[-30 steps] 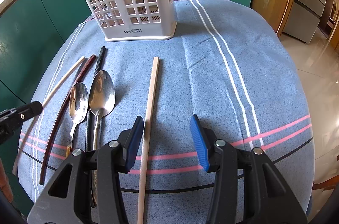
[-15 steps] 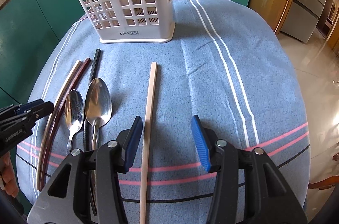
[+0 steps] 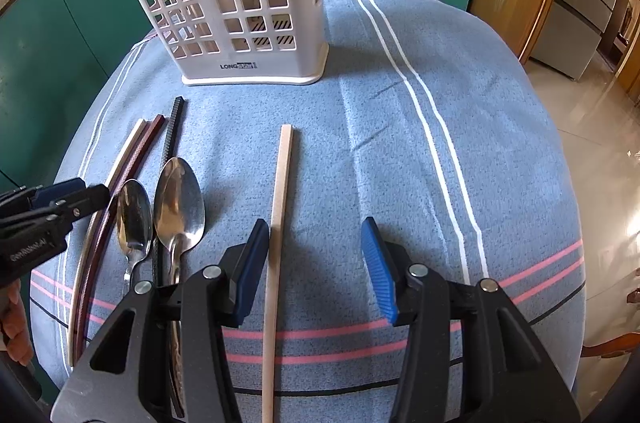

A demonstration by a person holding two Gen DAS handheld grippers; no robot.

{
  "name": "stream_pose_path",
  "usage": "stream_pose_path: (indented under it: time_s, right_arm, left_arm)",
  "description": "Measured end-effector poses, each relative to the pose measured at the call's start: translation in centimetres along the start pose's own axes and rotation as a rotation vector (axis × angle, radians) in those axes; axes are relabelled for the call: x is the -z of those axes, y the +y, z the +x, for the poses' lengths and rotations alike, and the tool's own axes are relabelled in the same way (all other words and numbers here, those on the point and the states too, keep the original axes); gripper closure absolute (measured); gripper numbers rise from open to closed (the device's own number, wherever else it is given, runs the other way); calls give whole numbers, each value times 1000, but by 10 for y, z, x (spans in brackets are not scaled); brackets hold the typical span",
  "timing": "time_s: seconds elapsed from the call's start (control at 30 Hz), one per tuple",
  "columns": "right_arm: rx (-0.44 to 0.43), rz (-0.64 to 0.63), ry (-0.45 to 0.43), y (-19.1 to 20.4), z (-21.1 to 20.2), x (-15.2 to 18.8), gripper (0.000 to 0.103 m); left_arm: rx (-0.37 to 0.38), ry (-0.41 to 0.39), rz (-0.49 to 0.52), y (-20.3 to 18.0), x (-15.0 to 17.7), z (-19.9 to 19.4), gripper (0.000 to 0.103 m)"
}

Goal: Organize utensils

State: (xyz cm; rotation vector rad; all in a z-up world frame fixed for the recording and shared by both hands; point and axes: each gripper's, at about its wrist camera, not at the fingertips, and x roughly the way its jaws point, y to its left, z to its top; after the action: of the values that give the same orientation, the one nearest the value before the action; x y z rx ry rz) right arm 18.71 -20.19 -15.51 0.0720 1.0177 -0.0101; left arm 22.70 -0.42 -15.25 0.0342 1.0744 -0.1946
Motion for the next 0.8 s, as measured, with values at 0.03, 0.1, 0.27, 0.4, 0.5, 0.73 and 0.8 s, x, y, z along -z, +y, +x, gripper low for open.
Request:
stream_pose_path:
  time_s: [0.03,0.1,0.27,0.4,0.5,0.73,0.8]
  right_arm:
    - [0,0,-1,0,0,0,55]
    - [-3,2,-3,-1,0,0,55]
    - [-15,17,-4,-6,-3,1,75]
    - [-20,19,16,-9,-2,-2,88]
    - [-23,23,32,-10,-2,-4,88]
    - [-31,42,48,-16,0,-7,76]
    - [-27,36,48,-15,1,-8,74]
  left_arm:
    - [0,-1,-5,2,0,0,62]
    - [-5,-1,-18,7,0,-1,75]
    - [-6,2,-47,19,1,-1,87]
    - [-9,5,-42,20,0,0,87]
    - [-13,13,-30,19,-4,1,75]
    - [-15,14,-26,18,-6,3,66]
    - [-13,13,-27,18,-6,4,64]
